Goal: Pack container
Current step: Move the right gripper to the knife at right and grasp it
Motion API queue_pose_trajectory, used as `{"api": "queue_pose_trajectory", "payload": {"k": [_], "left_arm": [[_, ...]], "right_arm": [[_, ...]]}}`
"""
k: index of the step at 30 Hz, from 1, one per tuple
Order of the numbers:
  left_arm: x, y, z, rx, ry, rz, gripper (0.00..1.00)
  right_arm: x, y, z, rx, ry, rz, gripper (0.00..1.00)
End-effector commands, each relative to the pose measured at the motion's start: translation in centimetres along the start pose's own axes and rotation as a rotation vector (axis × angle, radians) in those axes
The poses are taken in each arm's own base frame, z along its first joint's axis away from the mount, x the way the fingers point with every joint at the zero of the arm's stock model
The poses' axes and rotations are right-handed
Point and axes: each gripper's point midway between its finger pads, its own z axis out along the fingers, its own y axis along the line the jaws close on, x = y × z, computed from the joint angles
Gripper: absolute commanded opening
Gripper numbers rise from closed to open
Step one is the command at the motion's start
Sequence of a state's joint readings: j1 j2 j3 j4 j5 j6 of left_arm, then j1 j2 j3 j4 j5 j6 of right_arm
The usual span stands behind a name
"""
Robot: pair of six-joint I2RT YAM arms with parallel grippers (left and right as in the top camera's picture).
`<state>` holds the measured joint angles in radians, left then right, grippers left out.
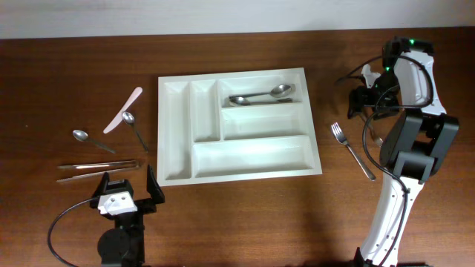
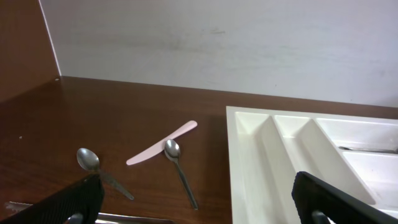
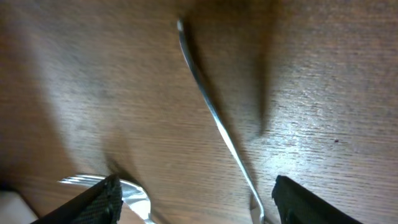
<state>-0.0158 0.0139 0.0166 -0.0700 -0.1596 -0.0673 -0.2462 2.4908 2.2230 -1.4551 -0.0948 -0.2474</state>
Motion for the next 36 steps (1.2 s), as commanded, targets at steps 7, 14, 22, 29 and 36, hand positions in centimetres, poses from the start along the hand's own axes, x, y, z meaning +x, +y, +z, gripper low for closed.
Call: {"api": "queue_pose_trajectory", "payload": {"k": [7,14,22,29,36], "left_arm": [[0.1,-0.2,0.0,0.014,-0.003,0.016,0.99],[0.1,-0.2,0.0,0.014,-0.003,0.016,0.99],[0.1,-0.2,0.0,0.014,-0.003,0.016,0.99],[0.1,-0.2,0.0,0.014,-0.003,0.016,0.99],[0.1,-0.2,0.0,0.014,-0.003,0.016,0.99]], "right_arm": [[0.4,-0.8,0.2,0.057,0.002,-0.004,0.67],[1.1,-0.8,1.9,0.050,0.033,-0.002,0.50],[2.2,-0.8,3.7,0.047,0.075,0.004,0.24],[2.1,-0.9,3.9,0.048,0.069,0.004,0.10],[1.6,-1.0,3.9,0.052,0.049,0.003,0.04]]}}
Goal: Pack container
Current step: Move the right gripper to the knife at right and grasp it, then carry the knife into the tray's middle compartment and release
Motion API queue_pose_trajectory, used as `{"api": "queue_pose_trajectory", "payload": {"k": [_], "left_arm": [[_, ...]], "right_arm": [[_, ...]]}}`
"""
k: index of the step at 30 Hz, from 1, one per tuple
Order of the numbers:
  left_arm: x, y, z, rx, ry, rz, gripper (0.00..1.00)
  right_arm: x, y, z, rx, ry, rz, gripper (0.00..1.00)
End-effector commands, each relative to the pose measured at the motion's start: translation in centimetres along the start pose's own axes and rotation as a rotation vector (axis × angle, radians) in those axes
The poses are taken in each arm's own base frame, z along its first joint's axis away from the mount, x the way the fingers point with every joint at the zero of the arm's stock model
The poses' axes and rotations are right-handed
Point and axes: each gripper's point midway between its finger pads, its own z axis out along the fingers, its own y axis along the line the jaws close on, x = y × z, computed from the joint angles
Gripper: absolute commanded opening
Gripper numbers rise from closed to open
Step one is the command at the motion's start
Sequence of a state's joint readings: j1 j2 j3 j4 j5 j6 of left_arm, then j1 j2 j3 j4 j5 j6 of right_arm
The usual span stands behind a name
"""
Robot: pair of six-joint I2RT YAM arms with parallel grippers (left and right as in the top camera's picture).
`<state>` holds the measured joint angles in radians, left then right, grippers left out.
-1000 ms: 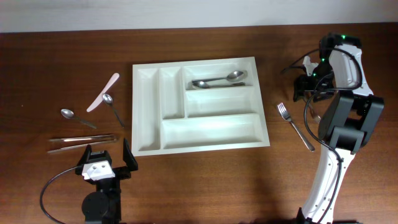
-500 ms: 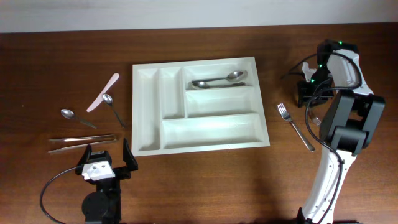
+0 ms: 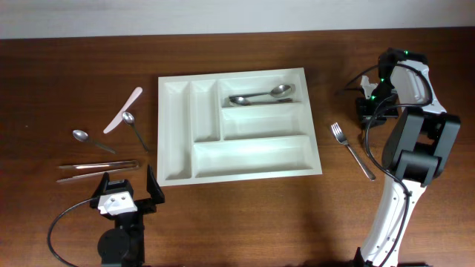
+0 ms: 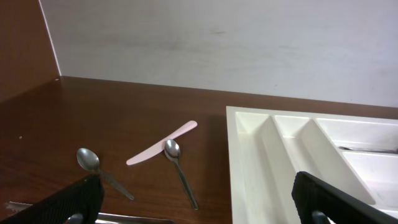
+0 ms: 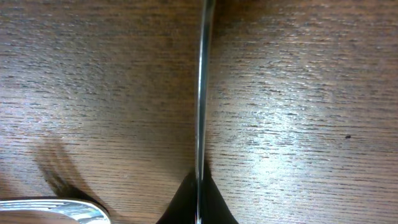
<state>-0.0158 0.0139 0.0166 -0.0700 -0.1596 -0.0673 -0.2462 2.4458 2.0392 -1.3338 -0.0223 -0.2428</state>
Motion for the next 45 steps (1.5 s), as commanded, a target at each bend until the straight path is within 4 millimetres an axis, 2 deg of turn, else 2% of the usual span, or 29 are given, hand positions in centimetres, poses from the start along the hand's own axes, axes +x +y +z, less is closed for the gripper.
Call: {"api": "queue_pose_trajectory", "payload": {"k": [1,7,11,18,26,31,35,37,41,45], "left_arm": [[0.1,-0.2,0.0,0.014,-0.003,0.016,0.99],[0.1,-0.2,0.0,0.014,-0.003,0.016,0.99],[0.1,-0.2,0.0,0.014,-0.003,0.016,0.99],[0.1,-0.2,0.0,0.014,-0.003,0.016,0.99],[0.1,-0.2,0.0,0.014,-0.003,0.016,0.99],[0.1,-0.2,0.0,0.014,-0.003,0.016,0.99],[0.1,-0.2,0.0,0.014,-0.003,0.016,0.99],[0.1,-0.2,0.0,0.014,-0.003,0.016,0.99],[0.1,-0.2,0.0,0.014,-0.003,0.016,0.99],[0.1,-0.2,0.0,0.014,-0.003,0.016,0.99]], "right_arm": [[0.0,0.2,1.3,-0.013,0.012,-0.003,0.04],[-0.3,0.2,1.1,-0.010,-0.001,0.002,0.04],[-1.5,0.4,0.0,-0.026,-0.054,0.023,0.04],[-4.5,0.8,-4.2,-0.057,-0.189,0.028,0.04],[-6.0,1.3,-9.3,-0.067,-0.303,0.007,0.04],[-7.3,5.2,-13.4,-0.264,-0.438,-0.126,0.04],[-8.1,9.5,-17.1,-0.459,-0.558,-0.250,0.04],[-8.1,11.8,-18.3,-0.530,-0.589,-0.305,0.04],[-7.8,15.4,-18.4,-0.549,-0.593,-0.435,0.04],[-7.6,18.3,-17.1,-0.454,-0.554,-0.535,0.04]]}}
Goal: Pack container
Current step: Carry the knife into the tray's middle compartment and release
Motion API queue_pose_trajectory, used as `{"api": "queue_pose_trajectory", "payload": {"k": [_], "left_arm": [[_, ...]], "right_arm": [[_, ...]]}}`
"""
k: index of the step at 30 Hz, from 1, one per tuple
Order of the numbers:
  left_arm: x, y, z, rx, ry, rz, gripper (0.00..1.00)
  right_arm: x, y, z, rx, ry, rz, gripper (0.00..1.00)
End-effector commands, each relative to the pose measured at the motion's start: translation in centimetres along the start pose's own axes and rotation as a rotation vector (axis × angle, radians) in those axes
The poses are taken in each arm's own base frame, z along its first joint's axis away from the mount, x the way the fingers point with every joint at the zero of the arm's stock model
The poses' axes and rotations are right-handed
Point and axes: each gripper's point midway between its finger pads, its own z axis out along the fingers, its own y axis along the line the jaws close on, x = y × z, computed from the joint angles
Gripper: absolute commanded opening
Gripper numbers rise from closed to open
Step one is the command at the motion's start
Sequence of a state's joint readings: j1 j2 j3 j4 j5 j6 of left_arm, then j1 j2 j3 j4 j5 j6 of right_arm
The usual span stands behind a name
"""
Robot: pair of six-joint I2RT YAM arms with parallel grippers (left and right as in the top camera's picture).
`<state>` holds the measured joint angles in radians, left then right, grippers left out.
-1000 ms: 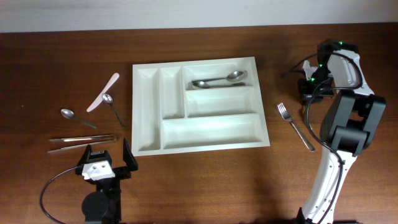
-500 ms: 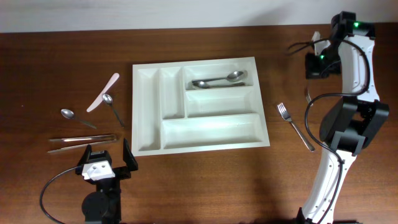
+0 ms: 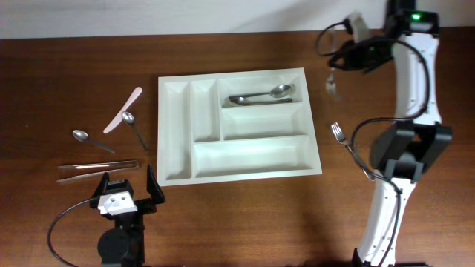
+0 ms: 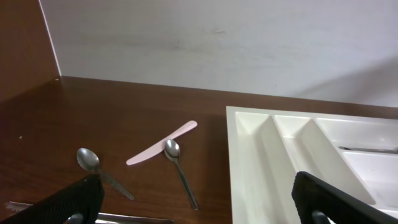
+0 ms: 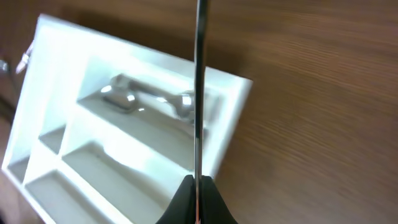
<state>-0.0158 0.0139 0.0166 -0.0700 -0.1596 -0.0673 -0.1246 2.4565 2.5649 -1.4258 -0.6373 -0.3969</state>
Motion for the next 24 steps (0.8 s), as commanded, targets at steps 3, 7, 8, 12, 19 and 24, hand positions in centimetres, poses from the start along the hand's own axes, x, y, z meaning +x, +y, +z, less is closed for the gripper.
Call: {"api": "queue_pose_trajectory", "payload": {"k": [3,7,8,12,19,24], "left_arm": [[0.1,-0.2,0.0,0.014,-0.003,0.016,0.99],[0.1,-0.2,0.0,0.014,-0.003,0.016,0.99],[0.1,-0.2,0.0,0.014,-0.003,0.016,0.99],[0.1,-0.2,0.0,0.014,-0.003,0.016,0.99],[0.1,-0.2,0.0,0.014,-0.003,0.016,0.99],[0.1,-0.2,0.0,0.014,-0.003,0.016,0.99]], "right_arm": [[-0.1,5.0,3.3,-0.001,0.090,-0.308,0.04],[0.7,7.5,5.4,0.023,0.187,-0.589,0.04],[0.9,8.0,5.8,0.033,0.207,-0.646,0.04],[1.7,10.5,7.4,0.011,0.278,-0.878,0.04],[4.3,13.7,9.0,-0.116,0.366,-1.130,0.04],[6.5,13.3,10.3,-0.175,0.425,-1.125,0.04]]}}
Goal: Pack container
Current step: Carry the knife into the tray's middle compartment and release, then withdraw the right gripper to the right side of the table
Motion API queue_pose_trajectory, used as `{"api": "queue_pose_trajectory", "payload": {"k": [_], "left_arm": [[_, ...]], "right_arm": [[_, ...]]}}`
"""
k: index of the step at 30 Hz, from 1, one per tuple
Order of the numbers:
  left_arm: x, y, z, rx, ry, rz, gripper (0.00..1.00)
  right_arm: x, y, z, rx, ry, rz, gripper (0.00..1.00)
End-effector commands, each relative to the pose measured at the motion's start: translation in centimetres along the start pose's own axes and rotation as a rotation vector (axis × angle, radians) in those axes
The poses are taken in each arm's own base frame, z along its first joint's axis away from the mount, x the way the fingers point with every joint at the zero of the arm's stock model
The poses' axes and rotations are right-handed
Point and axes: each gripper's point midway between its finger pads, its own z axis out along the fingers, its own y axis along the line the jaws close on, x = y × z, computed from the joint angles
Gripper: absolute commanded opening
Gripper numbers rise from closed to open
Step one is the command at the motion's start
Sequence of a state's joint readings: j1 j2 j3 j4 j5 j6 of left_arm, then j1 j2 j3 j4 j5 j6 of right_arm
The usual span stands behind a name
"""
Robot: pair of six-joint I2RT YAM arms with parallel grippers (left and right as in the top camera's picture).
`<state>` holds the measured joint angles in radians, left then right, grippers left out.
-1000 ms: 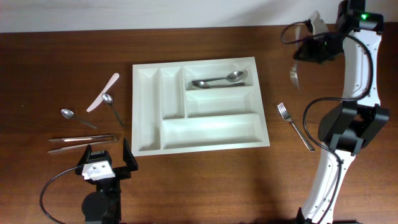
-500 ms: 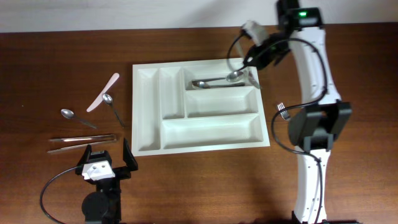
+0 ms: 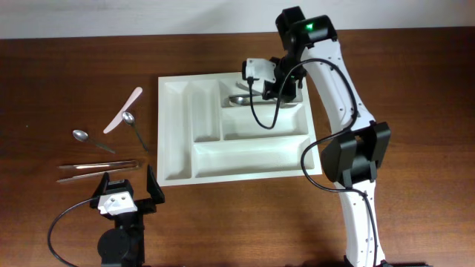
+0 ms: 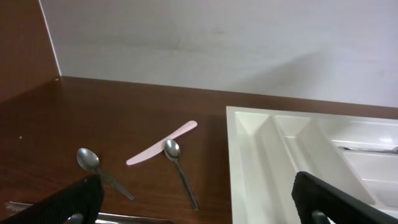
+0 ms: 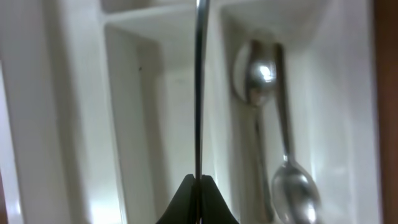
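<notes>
The white cutlery tray (image 3: 178, 133) lies mid-table, with two spoons (image 3: 260, 96) in its top right compartment. My right gripper (image 3: 276, 87) hangs over that compartment, shut on a thin metal utensil (image 5: 200, 87); only its handle shows, running straight up from the pinched fingertips (image 5: 189, 199). Both spoons (image 5: 261, 71) lie just right of the handle. My left gripper (image 3: 126, 194) rests open at the near left edge, holding nothing, and its dark fingers (image 4: 74, 199) frame the tray's left wall (image 4: 239, 155).
Left of the tray lie a pink knife (image 3: 122, 110), a spoon (image 3: 135, 127), a second spoon (image 3: 90, 139) and a pair of metal tongs (image 3: 100, 170). The same knife (image 4: 163, 150) and spoons (image 4: 180, 171) show in the left wrist view. My right arm (image 3: 349, 156) crosses the tray's right side.
My right gripper has moved left and toward me from above the table's far right to over the tray's top right compartment, still shut on the utensil. The left arm has not moved.
My right gripper was open over a thin utensil on the table right of the tray. It was then shut on the handle at table level. Later it held the utensil high at the far right, and now holds it over the spoon compartment.
</notes>
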<state>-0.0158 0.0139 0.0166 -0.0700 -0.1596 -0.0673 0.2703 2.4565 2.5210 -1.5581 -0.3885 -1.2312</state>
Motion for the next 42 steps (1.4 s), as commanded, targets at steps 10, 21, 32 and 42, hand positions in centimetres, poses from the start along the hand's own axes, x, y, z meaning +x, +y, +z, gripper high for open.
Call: {"api": "queue_pose_trajectory", "payload": {"k": [10,21,32,42], "left_arm": [[0.1,-0.2,0.0,0.014,-0.003,0.016,0.99],[0.1,-0.2,0.0,0.014,-0.003,0.016,0.99],[0.1,-0.2,0.0,0.014,-0.003,0.016,0.99],[0.1,-0.2,0.0,0.014,-0.003,0.016,0.99]], "right_arm": [[3.9,3.7,5.8,-0.208,0.068,0.000,0.04],[3.5,2.7,5.7,-0.166,0.058,0.014,0.76],[-1.6,-3.1,-2.9,0.147,-0.088,0.419,0.99],[0.9,-2.8,-7.3,0.185,-0.091,0.724,0.86]]}}
